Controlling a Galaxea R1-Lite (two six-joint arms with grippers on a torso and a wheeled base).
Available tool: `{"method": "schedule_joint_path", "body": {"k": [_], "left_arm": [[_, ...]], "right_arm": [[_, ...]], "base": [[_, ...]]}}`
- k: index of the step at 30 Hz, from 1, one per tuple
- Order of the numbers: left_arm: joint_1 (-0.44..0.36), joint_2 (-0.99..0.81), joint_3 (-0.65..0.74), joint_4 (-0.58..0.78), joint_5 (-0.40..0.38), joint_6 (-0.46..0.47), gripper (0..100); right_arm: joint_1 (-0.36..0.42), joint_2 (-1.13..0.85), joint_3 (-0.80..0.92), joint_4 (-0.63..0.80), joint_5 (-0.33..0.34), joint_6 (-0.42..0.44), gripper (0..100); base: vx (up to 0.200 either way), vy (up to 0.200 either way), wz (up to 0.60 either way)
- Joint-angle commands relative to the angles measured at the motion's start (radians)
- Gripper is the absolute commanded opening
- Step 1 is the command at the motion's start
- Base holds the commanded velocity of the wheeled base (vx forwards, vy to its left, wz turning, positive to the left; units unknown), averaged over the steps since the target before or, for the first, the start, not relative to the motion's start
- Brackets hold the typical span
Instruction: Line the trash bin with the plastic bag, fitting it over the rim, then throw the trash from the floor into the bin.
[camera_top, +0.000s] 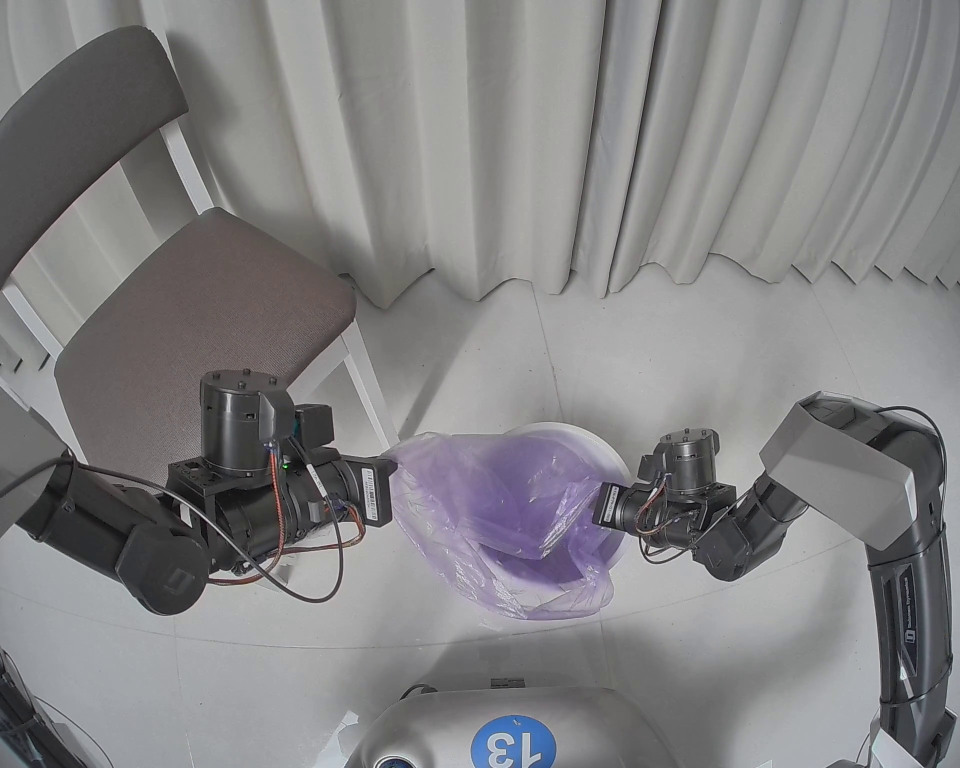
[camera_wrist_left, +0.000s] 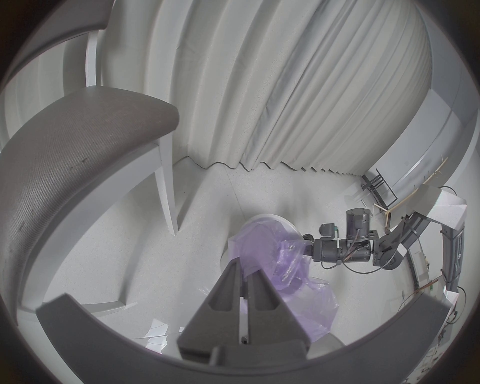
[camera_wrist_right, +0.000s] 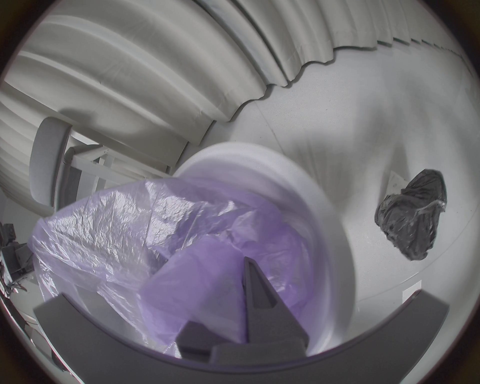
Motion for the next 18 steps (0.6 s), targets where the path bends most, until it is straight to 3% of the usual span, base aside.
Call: {"method": "schedule_joint_path", "body": {"k": [1,8,14,18], "left_arm": [[-0.038,0.021,-0.015,0.004,0.004,0.0,0],[-0.095,0.094,-0.133,0.033,0.054,0.001,0],[-0.069,0.199,-0.247,0.08,0.105,0.0,0],[-0.05,0.237,-0.277,0.082,0.109,-0.002,0]], "right_arm": [[0.012,0.035,-0.013,0.006,0.001,-0.002,0],[-0.005,-0.028,0.036,0.0,-0.002,-0.002,0],[-0.115,-0.203,0.225,-0.046,0.004,-0.033,0],[-0.17,-0.272,0.314,-0.114,0.047,-0.035,0]], "base": [[0.0,0.0,0.0],[0.0,0.0,0.0],[0.0,0.0,0.0],[0.0,0.0,0.0]]}}
